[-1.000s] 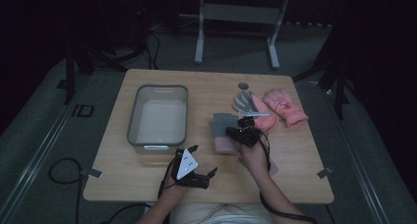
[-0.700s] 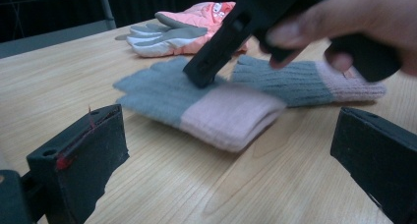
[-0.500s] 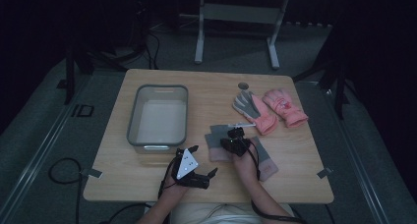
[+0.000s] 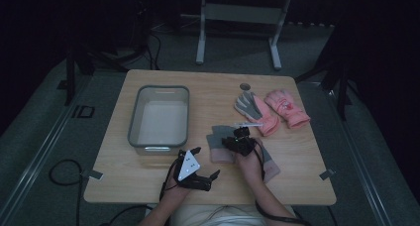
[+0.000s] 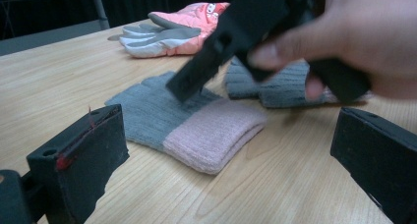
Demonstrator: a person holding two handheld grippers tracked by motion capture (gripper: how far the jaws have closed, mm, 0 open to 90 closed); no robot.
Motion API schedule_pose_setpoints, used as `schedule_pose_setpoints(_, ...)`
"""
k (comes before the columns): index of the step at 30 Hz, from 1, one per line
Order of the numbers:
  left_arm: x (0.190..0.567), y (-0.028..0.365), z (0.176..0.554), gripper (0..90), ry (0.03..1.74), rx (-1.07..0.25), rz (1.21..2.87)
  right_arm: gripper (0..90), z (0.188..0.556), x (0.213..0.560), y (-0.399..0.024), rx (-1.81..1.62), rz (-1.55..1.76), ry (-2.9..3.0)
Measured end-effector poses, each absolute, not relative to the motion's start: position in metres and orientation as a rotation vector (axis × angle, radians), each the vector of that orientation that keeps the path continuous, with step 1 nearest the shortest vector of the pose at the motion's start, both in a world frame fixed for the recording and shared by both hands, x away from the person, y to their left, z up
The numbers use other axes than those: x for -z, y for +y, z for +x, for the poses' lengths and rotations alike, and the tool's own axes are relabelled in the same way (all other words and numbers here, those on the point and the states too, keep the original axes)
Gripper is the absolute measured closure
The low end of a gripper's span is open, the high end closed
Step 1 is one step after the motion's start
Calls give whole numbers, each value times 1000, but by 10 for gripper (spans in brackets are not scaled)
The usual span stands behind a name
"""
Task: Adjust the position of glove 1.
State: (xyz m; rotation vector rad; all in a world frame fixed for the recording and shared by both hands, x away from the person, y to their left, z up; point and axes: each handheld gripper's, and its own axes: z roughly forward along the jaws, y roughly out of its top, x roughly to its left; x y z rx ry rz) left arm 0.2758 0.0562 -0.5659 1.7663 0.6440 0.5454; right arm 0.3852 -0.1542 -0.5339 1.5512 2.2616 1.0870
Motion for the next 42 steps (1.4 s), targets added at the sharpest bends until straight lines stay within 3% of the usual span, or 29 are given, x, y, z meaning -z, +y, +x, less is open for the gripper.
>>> schedule_pose_setpoints(7,566,56,276,2,637,-539,1767,596,390,497,-196,-1092,1212,2404)
schedule_pose_setpoints(13,566,55,276,2,632,-542,1770,605,384,490,-229,-1029,1036,2478)
schedule_pose_setpoints(21,566,54,274,2,619,-554,1779,614,374,503,-265,-947,1008,2533)
schedule_pose_setpoints(36,566,54,275,2,615,-542,1779,636,364,535,-277,-914,926,2633)
schedule_pose_setpoints(42,566,53,274,2,612,-545,1784,717,362,538,-276,-869,965,2638)
